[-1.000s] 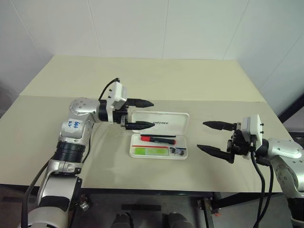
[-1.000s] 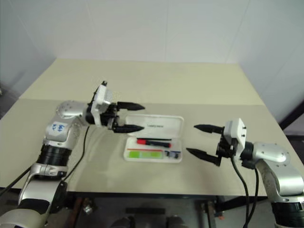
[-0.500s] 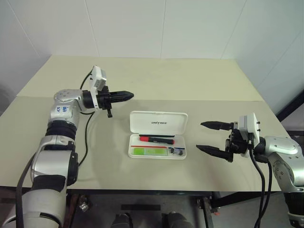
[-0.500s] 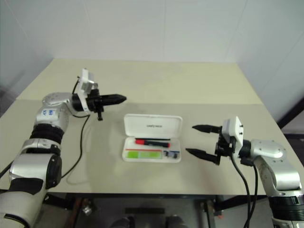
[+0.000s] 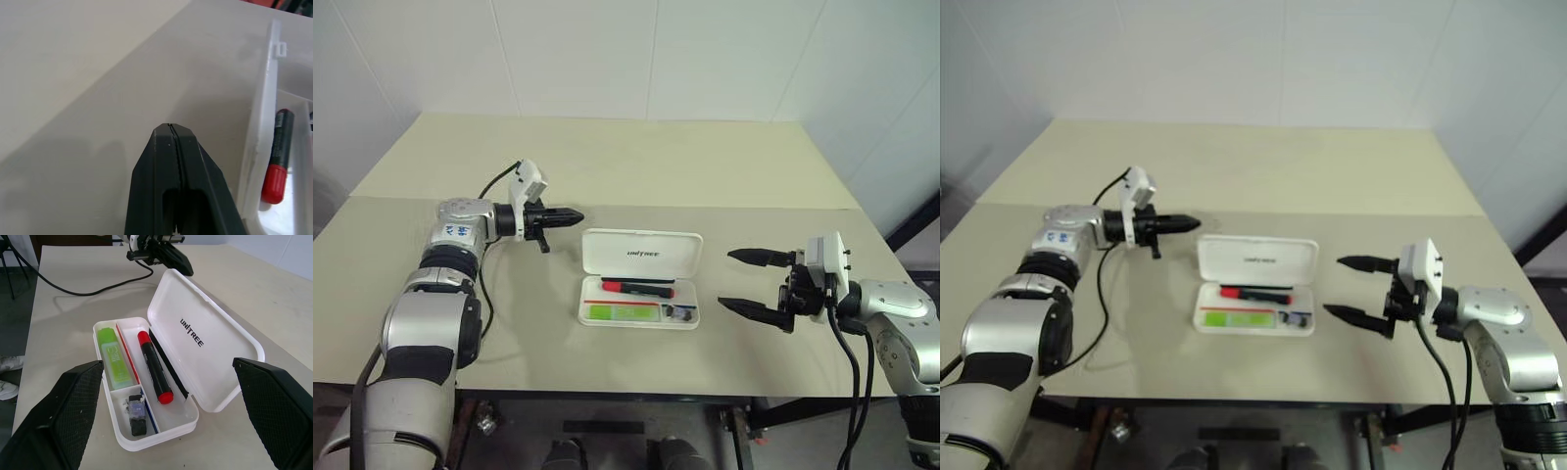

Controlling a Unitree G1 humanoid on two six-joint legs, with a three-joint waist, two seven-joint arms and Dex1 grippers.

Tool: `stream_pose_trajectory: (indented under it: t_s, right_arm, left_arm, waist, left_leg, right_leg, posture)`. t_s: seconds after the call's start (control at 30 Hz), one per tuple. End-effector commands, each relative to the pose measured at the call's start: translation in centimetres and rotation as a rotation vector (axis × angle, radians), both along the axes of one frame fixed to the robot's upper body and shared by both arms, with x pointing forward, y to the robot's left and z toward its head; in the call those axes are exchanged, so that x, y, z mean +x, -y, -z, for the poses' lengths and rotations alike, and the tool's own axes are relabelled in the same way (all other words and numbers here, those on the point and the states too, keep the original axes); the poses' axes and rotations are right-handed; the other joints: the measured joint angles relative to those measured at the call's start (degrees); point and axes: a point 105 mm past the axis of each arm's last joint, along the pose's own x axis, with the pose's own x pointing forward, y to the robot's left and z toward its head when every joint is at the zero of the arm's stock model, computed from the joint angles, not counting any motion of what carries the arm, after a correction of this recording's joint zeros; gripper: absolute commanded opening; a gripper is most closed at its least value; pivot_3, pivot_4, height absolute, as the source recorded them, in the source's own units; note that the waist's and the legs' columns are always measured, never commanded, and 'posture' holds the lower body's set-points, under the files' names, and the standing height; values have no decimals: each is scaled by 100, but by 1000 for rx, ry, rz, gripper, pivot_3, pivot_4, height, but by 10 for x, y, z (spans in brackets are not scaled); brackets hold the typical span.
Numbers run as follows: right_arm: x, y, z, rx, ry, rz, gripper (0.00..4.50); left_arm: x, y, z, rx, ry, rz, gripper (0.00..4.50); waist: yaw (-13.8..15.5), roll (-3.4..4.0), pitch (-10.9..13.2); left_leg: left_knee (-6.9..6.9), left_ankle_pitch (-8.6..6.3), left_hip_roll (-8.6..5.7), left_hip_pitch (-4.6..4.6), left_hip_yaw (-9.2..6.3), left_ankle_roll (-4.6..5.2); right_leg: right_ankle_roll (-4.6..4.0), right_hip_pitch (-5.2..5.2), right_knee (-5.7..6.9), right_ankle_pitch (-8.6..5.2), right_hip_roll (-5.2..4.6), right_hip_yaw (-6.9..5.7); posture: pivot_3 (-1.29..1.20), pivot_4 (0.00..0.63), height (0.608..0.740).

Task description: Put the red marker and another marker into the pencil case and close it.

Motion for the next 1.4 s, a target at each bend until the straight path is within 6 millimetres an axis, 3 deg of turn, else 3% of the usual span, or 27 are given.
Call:
stream_pose_trajectory:
  t_s: [0.03, 0.23, 0.5, 0.8, 1.0, 1.13, 1.4]
  right_arm:
    - [-2, 7, -9, -9, 40, 6, 4500]
    - [0, 15, -15, 13, 32, -32, 4500]
    - [7, 42, -19, -10, 22, -27, 4500]
    - [3, 36, -24, 16, 37, -66, 4500]
    - [3, 31, -21, 14, 41, -63, 4500]
    - [3, 31, -20, 7, 48, -57, 4500]
    - [5, 29, -18, 6, 52, -48, 4500]
  left_arm:
    - [-11, 10, -13, -2, -24, 133, 13]
    - [-32, 16, -12, 103, -92, 343, 13]
    - [-37, 24, 1, 297, -71, 434, 13]
    - [-49, 48, 19, 435, -3, 603, 13]
    - [-61, 65, 19, 434, 48, 710, 13]
    - [-70, 69, 41, 505, 49, 792, 13]
    - [-67, 68, 65, 692, 116, 841, 13]
  waist:
    - [-7, 0, 0]
    - [3, 0, 0]
    - [0, 0, 0]
    - [-8, 0, 1]
    - [-3, 1, 1]
    - [-13, 2, 0]
    - [0, 2, 1]
  left_leg:
    - [-1, 0, 0, 0, 0, 0]
    - [-3, 1, -1, -1, 1, -1]
    - [-9, 0, -1, 0, -1, 0]
    - [-9, 0, 0, 2, 0, -1]
    - [-9, 0, 0, 0, -1, -1]
    - [-9, 0, 0, 4, 1, -1]
    - [0, 0, -2, 7, 2, 0]
  right_leg:
    - [0, -1, 1, 0, 1, 0]
    - [-1, -2, -1, -1, 1, 0]
    - [-1, -2, -4, -1, -1, 0]
    - [-2, -2, -1, -2, -1, 4]
    - [-2, -2, -2, -2, -2, 5]
    - [-3, -1, -2, -2, -2, 9]
    - [-3, 6, -1, -2, -3, 13]
  posture:
    - [0, 150, 740]
    - [0, 150, 740]
    - [0, 150, 740]
    - [0, 150, 740]
    - [0, 150, 740]
    - [0, 150, 740]
    - [0, 150, 740]
